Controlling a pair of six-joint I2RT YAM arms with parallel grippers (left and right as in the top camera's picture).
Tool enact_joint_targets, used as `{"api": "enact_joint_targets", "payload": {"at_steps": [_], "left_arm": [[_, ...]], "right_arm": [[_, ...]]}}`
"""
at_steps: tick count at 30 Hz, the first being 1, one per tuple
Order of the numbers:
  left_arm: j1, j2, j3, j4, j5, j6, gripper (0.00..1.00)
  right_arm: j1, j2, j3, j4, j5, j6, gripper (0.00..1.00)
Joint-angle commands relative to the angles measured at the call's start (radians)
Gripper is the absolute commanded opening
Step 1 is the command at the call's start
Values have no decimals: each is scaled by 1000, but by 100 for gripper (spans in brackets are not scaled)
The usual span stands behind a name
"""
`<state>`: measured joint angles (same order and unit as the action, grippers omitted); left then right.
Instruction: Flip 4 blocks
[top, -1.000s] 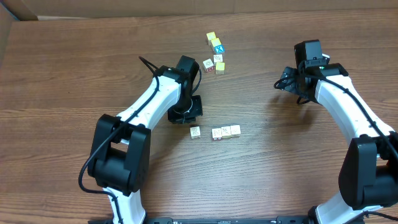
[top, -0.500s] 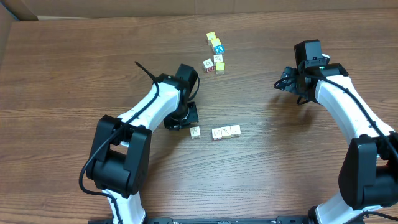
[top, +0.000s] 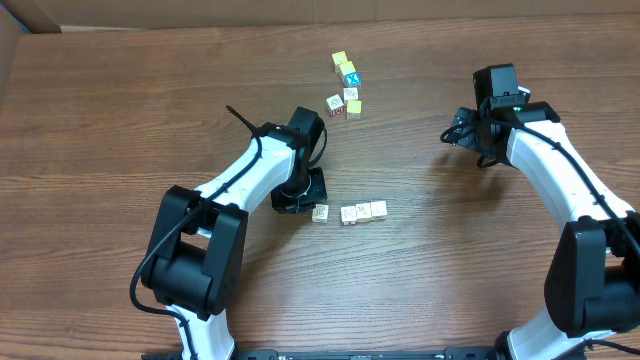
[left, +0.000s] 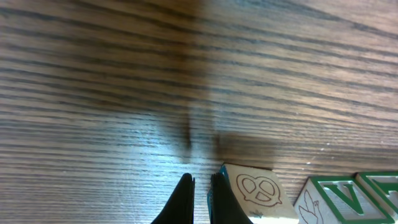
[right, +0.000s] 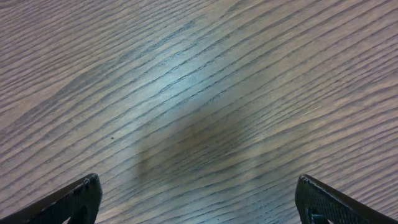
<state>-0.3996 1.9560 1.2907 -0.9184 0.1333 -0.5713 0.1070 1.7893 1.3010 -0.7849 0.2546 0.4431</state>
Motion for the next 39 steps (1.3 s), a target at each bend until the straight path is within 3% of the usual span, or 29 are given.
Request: {"api": "enact_joint_targets", "payload": {"at_steps": [1,14,26,39], "left_arm": [[-6,-14,-6,4,17,-13,4],[8,-15,-4,-63,2,13,4],[-82,-15,-5,-25,19,24,4],[-93,-15,-4,-7,21,4,4]], "right_arm": [[2,-7,16,6,14,-6,100],[2,-7,16,6,14,-6,100],[2,-7,16,6,14,-6,100],[2,-7,16,6,14,-6,100]]}}
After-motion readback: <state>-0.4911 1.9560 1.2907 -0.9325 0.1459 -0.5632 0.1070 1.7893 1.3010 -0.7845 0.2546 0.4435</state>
